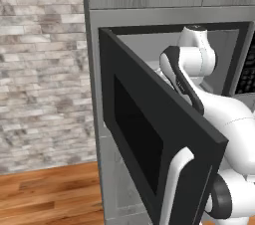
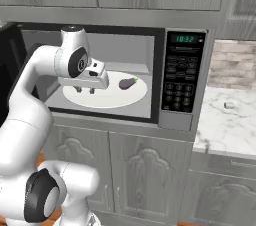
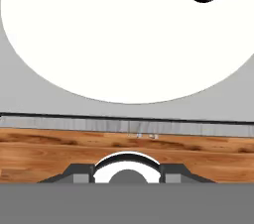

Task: Close the microwave door.

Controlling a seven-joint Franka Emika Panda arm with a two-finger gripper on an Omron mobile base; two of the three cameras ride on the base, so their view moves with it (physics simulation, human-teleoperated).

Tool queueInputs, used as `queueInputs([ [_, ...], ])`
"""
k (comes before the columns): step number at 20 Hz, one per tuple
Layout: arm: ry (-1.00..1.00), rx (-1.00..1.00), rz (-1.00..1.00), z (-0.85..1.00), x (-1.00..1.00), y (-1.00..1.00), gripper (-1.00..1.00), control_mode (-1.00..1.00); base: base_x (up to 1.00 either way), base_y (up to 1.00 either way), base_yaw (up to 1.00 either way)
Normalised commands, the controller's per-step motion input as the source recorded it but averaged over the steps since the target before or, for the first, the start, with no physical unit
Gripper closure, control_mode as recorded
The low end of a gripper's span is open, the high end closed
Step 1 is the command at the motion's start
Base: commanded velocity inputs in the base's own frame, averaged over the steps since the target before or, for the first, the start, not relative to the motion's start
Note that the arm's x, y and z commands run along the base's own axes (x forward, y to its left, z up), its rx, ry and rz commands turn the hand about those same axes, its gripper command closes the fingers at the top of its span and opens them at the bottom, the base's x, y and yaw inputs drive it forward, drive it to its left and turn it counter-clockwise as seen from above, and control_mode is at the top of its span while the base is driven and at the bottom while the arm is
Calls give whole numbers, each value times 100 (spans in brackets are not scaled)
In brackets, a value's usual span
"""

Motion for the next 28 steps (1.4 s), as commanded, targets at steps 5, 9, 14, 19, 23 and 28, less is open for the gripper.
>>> queueInputs([
  [5,0,0,0,0,0,0,-100,100,-39,-18,0],
  [9,0,0,0,0,0,0,-100,100,-57,-36,0],
  [14,0,0,0,0,0,0,-100,100,-54,-15,0],
  [19,0,0,0,0,0,0,-100,100,-30,-1,0],
  [23,0,0,0,0,0,0,-100,-100,-8,0,0],
  [28,-3,2,0,0,-34,-2,-100,-100,0,0,0],
])
